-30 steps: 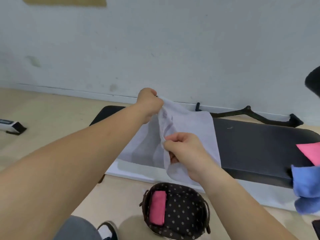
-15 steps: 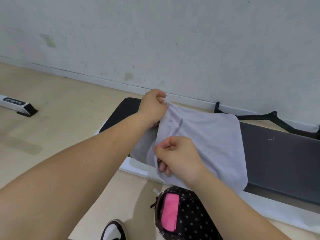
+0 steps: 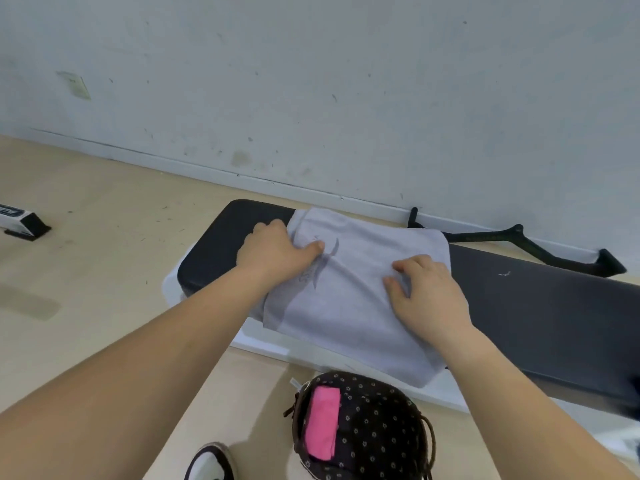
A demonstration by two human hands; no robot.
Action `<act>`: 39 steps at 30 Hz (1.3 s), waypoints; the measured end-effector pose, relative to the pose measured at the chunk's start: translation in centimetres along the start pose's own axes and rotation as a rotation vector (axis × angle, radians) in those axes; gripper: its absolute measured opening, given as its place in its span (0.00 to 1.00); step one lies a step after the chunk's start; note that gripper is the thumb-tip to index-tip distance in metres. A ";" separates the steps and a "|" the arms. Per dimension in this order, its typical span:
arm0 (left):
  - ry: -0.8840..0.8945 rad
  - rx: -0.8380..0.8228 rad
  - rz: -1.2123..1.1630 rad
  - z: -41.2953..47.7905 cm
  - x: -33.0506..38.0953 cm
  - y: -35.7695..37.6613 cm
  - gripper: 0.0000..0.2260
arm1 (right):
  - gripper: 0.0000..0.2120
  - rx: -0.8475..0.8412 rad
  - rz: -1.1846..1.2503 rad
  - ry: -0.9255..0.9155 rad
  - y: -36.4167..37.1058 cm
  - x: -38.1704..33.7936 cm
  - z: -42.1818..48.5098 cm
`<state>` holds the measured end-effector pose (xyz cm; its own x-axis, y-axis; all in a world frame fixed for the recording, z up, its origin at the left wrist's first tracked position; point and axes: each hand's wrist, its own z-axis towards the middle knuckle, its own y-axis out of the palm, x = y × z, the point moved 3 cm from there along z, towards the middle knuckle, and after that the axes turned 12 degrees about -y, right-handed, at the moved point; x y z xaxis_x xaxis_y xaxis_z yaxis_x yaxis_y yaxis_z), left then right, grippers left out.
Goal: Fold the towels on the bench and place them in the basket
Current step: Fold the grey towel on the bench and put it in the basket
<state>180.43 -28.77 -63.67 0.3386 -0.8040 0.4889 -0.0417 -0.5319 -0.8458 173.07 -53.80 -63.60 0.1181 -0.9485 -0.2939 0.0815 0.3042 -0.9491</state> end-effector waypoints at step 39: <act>0.278 -0.524 0.111 -5.6 3.5 1.4 0.10 | 0.17 -0.240 0.370 0.077 -1.5 3.9 12.2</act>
<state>176.31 -33.82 -61.92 0.0502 -0.8641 0.5009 -0.5439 -0.4443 -0.7119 185.50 -56.85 -61.92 0.0216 -0.7861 -0.6177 -0.1855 0.6040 -0.7751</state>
